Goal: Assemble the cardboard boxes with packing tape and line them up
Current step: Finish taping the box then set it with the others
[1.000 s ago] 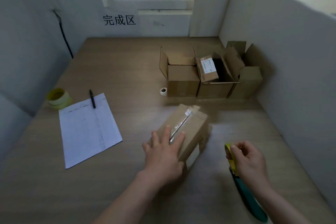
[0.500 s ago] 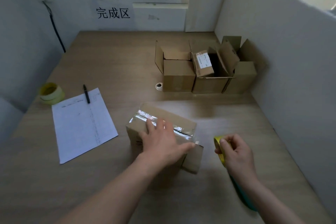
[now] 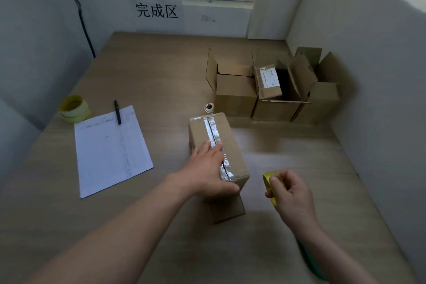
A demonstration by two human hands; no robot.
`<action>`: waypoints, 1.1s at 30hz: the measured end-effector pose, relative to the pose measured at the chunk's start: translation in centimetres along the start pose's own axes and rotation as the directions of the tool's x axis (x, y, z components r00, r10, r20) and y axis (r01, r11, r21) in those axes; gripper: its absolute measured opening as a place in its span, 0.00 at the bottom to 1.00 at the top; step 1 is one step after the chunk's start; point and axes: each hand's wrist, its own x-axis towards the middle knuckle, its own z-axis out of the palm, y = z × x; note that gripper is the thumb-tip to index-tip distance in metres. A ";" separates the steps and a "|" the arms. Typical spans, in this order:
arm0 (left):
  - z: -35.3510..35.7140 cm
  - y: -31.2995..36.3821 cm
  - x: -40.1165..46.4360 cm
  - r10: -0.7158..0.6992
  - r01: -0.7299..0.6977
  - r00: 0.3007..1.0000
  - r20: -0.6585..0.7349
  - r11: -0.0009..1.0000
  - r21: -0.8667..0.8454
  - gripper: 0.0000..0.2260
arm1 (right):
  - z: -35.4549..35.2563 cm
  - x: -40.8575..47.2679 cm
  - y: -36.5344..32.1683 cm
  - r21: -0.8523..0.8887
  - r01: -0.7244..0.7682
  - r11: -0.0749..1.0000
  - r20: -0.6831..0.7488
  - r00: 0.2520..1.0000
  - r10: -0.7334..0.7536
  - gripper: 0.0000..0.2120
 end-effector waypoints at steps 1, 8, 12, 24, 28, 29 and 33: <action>0.4 0.2 0.0 -0.024 0.023 0.999 -0.038 0.999 -0.021 0.40 | 0.2 0.1 0.1 0.001 0.000 1.000 0.007 1.000 0.000 0.08; 4.3 0.9 0.3 -0.009 0.049 0.964 -0.266 0.988 0.145 0.30 | 0.3 -0.1 -0.1 -0.015 0.000 1.000 0.036 0.999 0.000 0.08; 3.0 0.3 0.3 -0.012 0.035 0.982 -0.186 0.992 0.122 0.36 | -0.2 -0.4 -1.6 -0.050 -0.004 0.999 0.104 0.995 0.009 0.09; 4.1 6.2 -7.3 0.030 -0.371 0.852 -0.522 0.738 -0.563 0.12 | -0.6 -3.6 -3.7 -0.039 0.055 0.998 0.455 0.890 -0.031 0.10; 6.4 6.3 -9.5 -0.164 -0.297 0.835 -0.524 0.668 -0.682 0.04 | -0.4 -5.7 -3.1 -0.089 0.038 0.995 0.546 0.838 0.017 0.08; 6.8 6.3 -10.0 -0.187 -0.275 0.846 -0.500 0.649 -0.709 0.03 | -0.3 -6.2 -2.9 -0.109 0.042 0.993 0.555 0.831 0.026 0.08; 7.2 6.1 -11.0 -0.257 -0.193 0.889 -0.380 0.542 -0.818 0.06 | -0.2 -7.1 -2.6 -0.162 0.074 0.984 0.553 0.833 0.029 0.10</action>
